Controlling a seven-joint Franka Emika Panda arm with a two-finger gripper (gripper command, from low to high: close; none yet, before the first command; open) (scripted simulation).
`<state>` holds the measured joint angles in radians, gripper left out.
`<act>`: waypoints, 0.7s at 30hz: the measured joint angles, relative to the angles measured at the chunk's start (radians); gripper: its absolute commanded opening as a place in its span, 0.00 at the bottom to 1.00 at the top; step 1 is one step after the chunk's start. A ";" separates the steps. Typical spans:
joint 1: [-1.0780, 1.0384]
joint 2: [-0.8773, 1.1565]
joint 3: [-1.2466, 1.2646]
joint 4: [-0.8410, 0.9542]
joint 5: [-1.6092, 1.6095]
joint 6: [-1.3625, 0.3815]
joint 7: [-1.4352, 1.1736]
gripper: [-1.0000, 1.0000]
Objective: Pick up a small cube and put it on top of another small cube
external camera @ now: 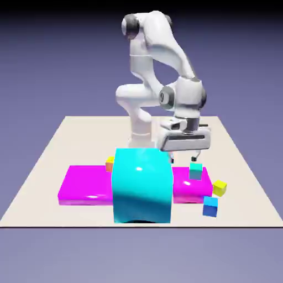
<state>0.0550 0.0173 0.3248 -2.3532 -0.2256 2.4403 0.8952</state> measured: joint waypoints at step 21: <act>0.039 0.761 0.421 0.592 -0.292 -0.773 0.200 0.50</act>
<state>0.0940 0.7784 0.7458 -1.7612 -0.5179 1.6671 1.0949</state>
